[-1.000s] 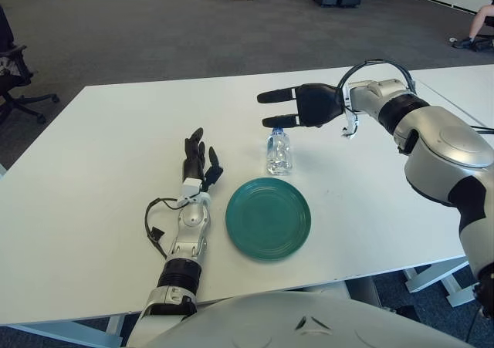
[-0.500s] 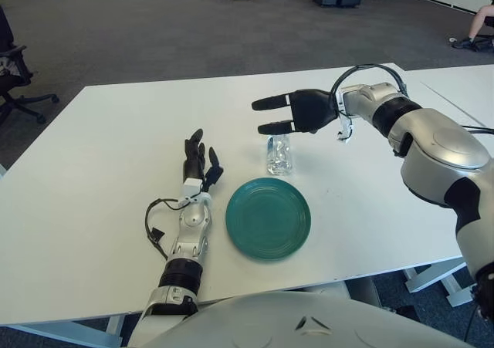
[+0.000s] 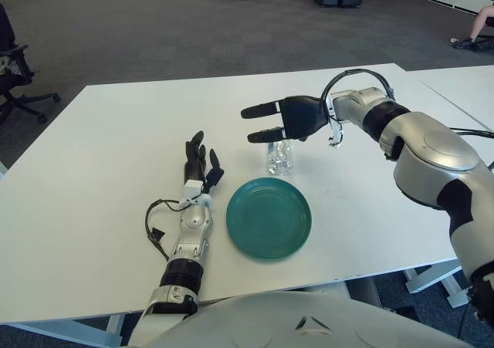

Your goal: Put the bottle into the plate.

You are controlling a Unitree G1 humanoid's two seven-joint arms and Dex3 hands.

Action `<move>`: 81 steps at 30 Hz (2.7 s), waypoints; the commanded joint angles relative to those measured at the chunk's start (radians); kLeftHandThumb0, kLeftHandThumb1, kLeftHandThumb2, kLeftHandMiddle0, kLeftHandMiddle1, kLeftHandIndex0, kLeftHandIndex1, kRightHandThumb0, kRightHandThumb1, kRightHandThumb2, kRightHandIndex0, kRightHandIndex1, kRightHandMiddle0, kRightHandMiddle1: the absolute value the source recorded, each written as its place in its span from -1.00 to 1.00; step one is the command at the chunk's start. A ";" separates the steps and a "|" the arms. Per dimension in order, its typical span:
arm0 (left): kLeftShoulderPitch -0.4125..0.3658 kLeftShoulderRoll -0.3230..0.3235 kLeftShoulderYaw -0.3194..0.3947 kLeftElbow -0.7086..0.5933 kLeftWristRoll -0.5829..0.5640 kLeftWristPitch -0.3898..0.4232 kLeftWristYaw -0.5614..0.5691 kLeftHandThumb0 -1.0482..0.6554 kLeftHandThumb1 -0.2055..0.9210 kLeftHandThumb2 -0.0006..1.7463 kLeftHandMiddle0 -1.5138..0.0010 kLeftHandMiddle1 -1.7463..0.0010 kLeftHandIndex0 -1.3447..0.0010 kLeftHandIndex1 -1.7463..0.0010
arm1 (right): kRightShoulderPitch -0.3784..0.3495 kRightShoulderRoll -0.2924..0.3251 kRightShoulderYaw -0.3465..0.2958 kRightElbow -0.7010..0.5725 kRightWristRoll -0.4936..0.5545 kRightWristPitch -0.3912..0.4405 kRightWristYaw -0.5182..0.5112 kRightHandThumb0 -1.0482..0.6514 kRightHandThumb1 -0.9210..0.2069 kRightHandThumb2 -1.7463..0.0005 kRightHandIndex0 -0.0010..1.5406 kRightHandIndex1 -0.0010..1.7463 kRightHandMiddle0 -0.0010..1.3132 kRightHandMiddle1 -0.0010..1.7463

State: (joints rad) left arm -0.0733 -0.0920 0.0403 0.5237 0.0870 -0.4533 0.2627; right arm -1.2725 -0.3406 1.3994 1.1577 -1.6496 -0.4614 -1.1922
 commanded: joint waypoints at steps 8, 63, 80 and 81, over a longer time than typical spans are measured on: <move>-0.016 -0.004 0.002 0.008 0.006 -0.039 0.015 -0.67 1.00 -0.06 0.60 0.99 1.00 0.19 | 0.019 0.026 0.005 0.021 0.027 -0.013 0.015 -0.66 -1.00 0.44 -1.00 -1.00 -1.00 -1.00; 0.043 -0.015 0.003 -0.071 0.020 -0.020 0.044 -0.69 1.00 -0.06 0.55 0.98 1.00 0.11 | 0.127 0.094 -0.016 0.160 0.106 -0.051 0.157 -0.67 -1.00 0.50 -1.00 -1.00 -0.98 -0.98; 0.054 -0.019 0.002 -0.080 0.009 -0.033 0.039 -0.68 1.00 -0.06 0.55 0.98 1.00 0.10 | 0.148 0.121 -0.026 0.184 0.131 -0.038 0.211 -0.72 -1.00 0.64 -1.00 -1.00 -1.00 -0.89; 0.054 -0.019 0.001 -0.080 0.010 -0.033 0.039 -0.68 1.00 -0.07 0.55 0.98 1.00 0.10 | 0.149 0.122 -0.026 0.185 0.131 -0.037 0.212 -0.72 -1.00 0.64 -1.00 -1.00 -1.00 -0.89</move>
State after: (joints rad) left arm -0.0238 -0.1109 0.0394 0.4548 0.0945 -0.4845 0.3023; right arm -1.1238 -0.2240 1.3836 1.3343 -1.5388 -0.5141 -0.9950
